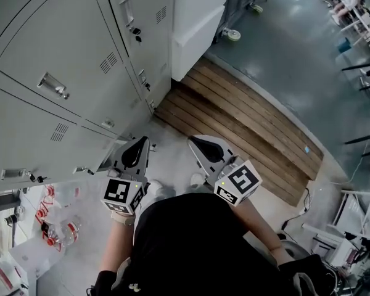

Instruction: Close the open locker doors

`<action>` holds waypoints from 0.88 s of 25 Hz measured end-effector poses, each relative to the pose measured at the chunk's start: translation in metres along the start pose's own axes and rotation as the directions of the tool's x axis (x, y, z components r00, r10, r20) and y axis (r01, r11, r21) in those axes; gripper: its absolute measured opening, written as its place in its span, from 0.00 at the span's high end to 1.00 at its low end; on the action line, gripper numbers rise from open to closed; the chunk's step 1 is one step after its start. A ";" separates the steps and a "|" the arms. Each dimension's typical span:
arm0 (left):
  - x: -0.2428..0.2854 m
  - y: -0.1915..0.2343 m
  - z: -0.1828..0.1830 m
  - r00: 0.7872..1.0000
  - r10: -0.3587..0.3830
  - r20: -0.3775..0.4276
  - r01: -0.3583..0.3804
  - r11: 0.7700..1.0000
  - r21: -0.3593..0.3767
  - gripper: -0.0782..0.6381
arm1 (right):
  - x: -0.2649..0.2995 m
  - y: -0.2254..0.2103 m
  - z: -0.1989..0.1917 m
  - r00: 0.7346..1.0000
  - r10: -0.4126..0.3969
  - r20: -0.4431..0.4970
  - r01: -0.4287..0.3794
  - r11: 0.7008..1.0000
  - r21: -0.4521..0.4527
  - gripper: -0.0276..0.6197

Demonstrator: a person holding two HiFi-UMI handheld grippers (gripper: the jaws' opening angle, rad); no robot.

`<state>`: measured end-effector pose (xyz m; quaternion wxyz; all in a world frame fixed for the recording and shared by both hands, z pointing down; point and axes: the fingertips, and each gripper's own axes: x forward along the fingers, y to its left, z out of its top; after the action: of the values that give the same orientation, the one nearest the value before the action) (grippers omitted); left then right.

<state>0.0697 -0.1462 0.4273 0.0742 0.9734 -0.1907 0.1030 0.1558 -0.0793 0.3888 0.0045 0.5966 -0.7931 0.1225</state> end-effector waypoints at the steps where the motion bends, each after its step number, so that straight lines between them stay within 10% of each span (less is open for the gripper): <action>1: 0.002 -0.006 0.005 1.000 -0.021 0.007 0.021 1.000 0.003 0.87 | -0.003 -0.002 0.003 1.000 -0.006 0.006 0.006 1.000 -0.004 0.91; 22: 0.006 -0.012 0.014 0.998 -0.058 0.019 0.058 0.998 -0.009 0.87 | -0.013 -0.009 0.008 0.999 -0.041 0.019 0.042 0.999 -0.025 0.91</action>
<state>0.0821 -0.1401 0.4138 0.0801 0.9791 -0.1635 0.0906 0.1690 -0.0713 0.3808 0.0074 0.6141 -0.7820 0.1068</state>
